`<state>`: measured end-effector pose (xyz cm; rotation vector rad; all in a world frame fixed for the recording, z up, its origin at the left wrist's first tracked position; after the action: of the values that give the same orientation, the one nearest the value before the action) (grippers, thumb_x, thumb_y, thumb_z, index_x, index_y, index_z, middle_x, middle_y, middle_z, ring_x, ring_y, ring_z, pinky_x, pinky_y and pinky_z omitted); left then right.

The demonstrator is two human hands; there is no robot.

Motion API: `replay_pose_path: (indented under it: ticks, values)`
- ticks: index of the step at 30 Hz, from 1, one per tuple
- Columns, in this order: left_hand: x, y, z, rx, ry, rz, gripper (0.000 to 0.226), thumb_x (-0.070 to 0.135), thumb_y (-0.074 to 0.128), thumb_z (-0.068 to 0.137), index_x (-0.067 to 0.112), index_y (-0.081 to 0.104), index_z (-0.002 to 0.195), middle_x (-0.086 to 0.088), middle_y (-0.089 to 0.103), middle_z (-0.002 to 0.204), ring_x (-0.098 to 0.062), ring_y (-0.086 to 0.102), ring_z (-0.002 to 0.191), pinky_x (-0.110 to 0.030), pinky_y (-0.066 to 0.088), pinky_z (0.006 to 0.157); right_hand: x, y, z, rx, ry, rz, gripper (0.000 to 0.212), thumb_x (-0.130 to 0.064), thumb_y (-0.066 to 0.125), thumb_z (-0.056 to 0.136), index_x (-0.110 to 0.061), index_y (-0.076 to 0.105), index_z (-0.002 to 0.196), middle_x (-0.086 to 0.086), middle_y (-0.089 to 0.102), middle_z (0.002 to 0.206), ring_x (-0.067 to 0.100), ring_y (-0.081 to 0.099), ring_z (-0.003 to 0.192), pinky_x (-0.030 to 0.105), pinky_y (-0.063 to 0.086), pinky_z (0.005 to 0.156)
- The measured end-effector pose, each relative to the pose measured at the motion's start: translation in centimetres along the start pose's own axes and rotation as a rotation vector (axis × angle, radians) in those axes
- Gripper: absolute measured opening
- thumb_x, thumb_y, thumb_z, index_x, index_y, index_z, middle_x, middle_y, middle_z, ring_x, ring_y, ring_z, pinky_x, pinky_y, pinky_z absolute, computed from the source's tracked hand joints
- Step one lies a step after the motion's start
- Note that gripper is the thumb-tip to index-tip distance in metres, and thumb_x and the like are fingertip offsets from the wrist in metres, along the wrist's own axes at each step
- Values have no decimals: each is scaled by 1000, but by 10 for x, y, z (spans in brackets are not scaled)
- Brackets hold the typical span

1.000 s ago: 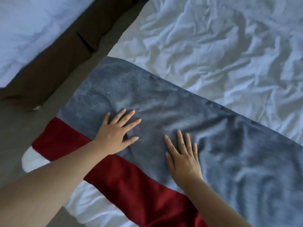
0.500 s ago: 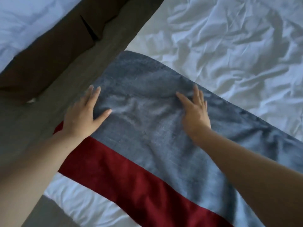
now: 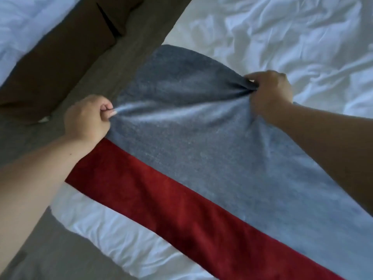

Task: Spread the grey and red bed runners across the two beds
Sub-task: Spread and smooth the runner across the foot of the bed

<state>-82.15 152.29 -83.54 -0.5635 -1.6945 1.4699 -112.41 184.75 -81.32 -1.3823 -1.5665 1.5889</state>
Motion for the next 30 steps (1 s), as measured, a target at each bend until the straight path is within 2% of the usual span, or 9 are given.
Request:
replay_pose_path:
  ticks: [2,5,7,9,11,16,23,27,30]
  values:
    - [-1,-5,1,23,0,14,7,14,68,89,13,68,96,-12,67,96,-40,63,89,-46,47,75,4,-1,-3,21,-21,-31,70,3,50,83,-38,55,140,10,54,133,35,51,124,42,49,98]
    - [29,12,-20,-23,80,144,19,21,61,93,16,63,112,-14,63,111,-42,59,100,-52,44,83,18,19,-32,-25,-22,-149,92,2,56,85,-45,21,156,4,16,164,32,16,150,48,37,114]
    - [71,23,-48,-35,215,164,33,30,55,98,21,57,130,-13,56,131,-42,53,114,-54,42,92,27,43,-67,-68,-31,-147,78,-12,47,96,-45,14,158,-2,-2,169,28,-2,155,49,19,124]
    - [124,38,-85,-103,381,127,49,46,49,100,27,49,145,-11,43,152,-40,43,134,-55,36,107,33,64,-112,-74,-81,-167,58,-33,31,105,-42,13,159,2,-1,170,28,-3,156,48,7,126]
    - [177,64,-128,-225,521,101,63,64,43,97,37,38,153,-7,26,165,-38,29,148,-59,25,116,40,79,-158,-82,-125,-201,55,-45,24,106,-39,13,160,3,2,170,28,-2,156,48,3,126]
    - [272,108,-229,-352,777,124,82,78,40,89,39,21,159,-6,13,169,-34,14,155,-68,13,116,56,91,-243,-115,-328,-189,61,-52,30,103,-32,22,160,4,12,169,31,4,156,53,10,125]
    - [268,122,-287,-395,721,248,86,82,33,89,39,14,160,-8,2,170,-33,4,156,-73,5,115,121,85,-335,-103,-378,-169,68,-58,39,100,-33,19,160,9,7,169,32,5,156,61,16,120]
    - [263,129,-335,-447,812,264,75,73,33,94,40,20,159,-15,6,169,-43,7,154,-79,14,109,111,115,-412,-252,-651,-186,72,-54,46,97,-35,17,160,7,-2,170,33,-3,156,69,12,118]
    - [273,135,-345,-486,767,300,79,76,34,92,37,20,160,-12,8,169,-45,7,153,-78,16,110,109,114,-414,-293,-672,-141,67,-50,47,97,-36,23,159,8,-1,170,26,-3,156,64,12,120]
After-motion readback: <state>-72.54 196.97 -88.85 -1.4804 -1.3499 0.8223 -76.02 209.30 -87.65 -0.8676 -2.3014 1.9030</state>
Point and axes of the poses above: each hand's wrist, its own z-axis towards the middle knuckle, its own y-axis out of the palm, x = y × z, the point moved 10 cm from there along z, towards the middle knuckle
